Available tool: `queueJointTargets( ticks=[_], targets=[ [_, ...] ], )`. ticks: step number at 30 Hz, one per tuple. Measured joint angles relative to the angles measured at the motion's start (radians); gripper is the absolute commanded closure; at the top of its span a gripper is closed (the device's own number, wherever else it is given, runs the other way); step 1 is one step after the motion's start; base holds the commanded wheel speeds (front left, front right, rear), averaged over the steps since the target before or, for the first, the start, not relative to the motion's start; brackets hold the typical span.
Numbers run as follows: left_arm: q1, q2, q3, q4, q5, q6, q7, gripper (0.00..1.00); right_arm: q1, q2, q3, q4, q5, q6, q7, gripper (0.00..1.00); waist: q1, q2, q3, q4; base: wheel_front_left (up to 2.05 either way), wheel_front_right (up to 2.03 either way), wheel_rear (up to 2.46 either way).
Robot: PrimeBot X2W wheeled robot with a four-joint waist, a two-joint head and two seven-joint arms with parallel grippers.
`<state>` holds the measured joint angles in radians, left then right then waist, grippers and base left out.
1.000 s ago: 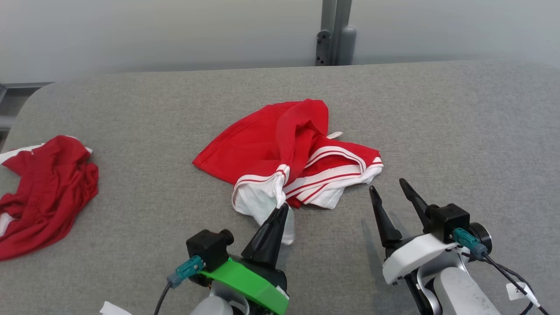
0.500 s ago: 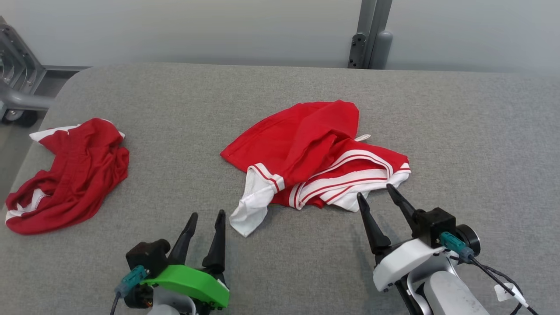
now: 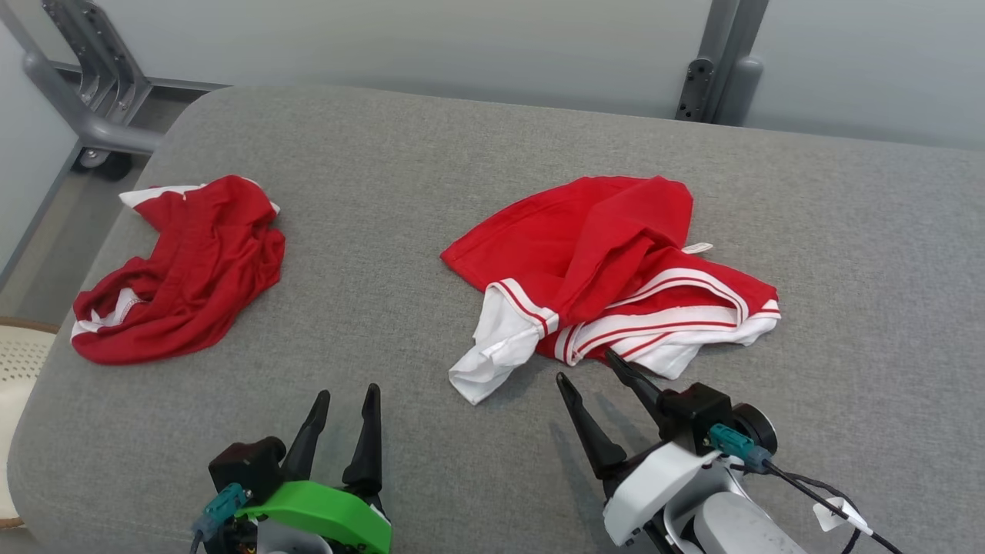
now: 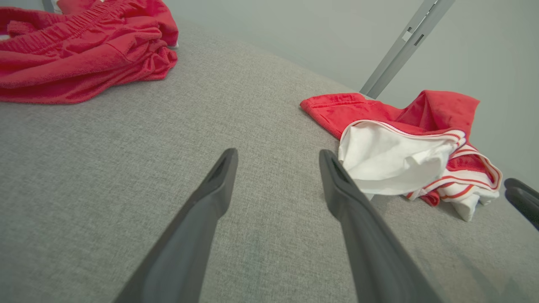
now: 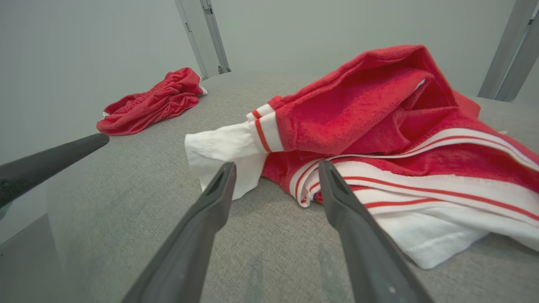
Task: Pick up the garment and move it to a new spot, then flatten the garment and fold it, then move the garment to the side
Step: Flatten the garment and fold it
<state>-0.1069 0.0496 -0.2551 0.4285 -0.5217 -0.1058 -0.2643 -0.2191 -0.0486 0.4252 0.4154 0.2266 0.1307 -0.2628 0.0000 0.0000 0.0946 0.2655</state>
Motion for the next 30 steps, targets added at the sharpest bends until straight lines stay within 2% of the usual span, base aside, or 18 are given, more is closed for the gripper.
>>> queueJointTargets(
  ticks=[12,23,24,25,26,27,30],
  targets=[
    [0.002,0.0,-0.017,-0.013,0.001,-0.003,0.0,0.0,-0.075,0.0,0.075,0.06,0.201,0.0,0.0,0.0,0.0,0.0,0.034,0.084,0.0,0.0,0.0],
    [0.002,0.0,-0.043,-0.018,-0.003,-0.007,0.0,0.0,-0.135,0.001,0.073,0.134,0.242,0.0,0.0,0.0,0.0,0.0,0.068,0.149,0.0,0.0,0.0],
    [0.002,0.0,-0.041,-0.018,-0.005,-0.007,0.0,0.0,-0.141,0.0,0.067,0.142,0.248,0.0,0.0,0.11,0.0,0.0,0.072,0.153,0.0,0.0,0.0],
    [0.001,0.0,-0.04,-0.017,-0.008,-0.007,0.0,0.0,-0.146,-0.001,0.064,0.147,0.248,0.0,0.0,0.51,0.0,0.0,0.075,0.156,0.0,0.0,0.0],
    [0.001,0.0,-0.039,-0.017,-0.015,-0.007,0.0,0.0,-0.151,0.0,0.055,0.151,0.252,0.0,0.0,0.65,0.0,0.0,0.079,0.159,0.0,0.0,0.0],
    [0.001,0.0,-0.037,-0.017,-0.016,-0.007,0.0,0.0,-0.156,0.001,0.047,0.151,0.262,0.0,0.0,1.0,0.0,0.0,0.082,0.161,0.0,0.0,0.0],
    [0.0,0.0,-0.035,-0.018,-0.016,-0.007,0.0,0.0,-0.16,0.001,0.03,0.15,0.263,0.0,0.0,1.0,0.0,0.0,0.089,0.163,0.0,0.0,0.0]
  ],
)
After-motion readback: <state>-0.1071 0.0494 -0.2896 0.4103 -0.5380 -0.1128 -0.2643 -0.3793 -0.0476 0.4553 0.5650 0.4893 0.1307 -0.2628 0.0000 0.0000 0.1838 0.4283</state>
